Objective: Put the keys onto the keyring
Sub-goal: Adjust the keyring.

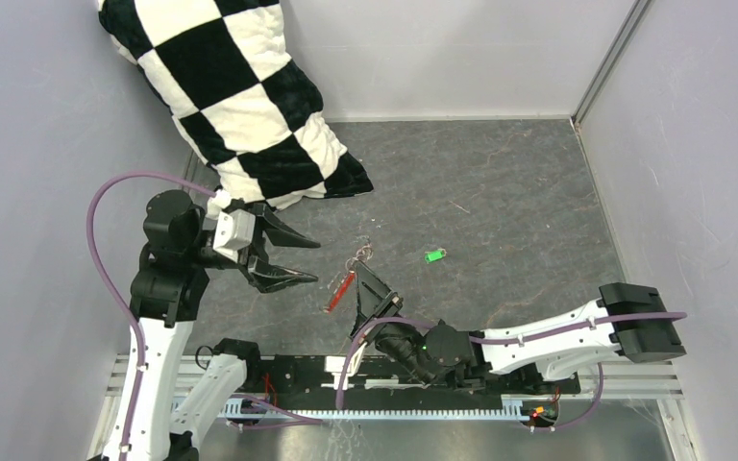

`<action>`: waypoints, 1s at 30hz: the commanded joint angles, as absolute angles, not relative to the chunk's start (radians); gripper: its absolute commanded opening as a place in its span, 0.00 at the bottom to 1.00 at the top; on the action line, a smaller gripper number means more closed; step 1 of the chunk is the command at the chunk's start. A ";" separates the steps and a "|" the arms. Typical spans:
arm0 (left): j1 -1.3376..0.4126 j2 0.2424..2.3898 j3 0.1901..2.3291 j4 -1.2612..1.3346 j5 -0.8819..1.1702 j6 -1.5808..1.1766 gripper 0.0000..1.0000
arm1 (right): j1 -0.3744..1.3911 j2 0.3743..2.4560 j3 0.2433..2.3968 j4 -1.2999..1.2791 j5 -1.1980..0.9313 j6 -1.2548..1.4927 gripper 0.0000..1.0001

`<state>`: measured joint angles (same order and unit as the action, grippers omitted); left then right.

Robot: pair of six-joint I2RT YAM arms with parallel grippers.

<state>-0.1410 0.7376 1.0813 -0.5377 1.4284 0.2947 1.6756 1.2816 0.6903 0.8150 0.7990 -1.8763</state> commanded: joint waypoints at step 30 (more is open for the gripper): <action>-0.144 0.881 1.071 -0.503 1.592 -0.095 0.38 | 1.762 1.372 0.722 1.044 0.747 -2.243 0.01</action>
<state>-0.1417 0.8898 1.0771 -0.5213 1.5291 0.0246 1.7611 1.3830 0.6811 1.0225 0.7822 -2.0361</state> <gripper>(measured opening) 0.390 0.007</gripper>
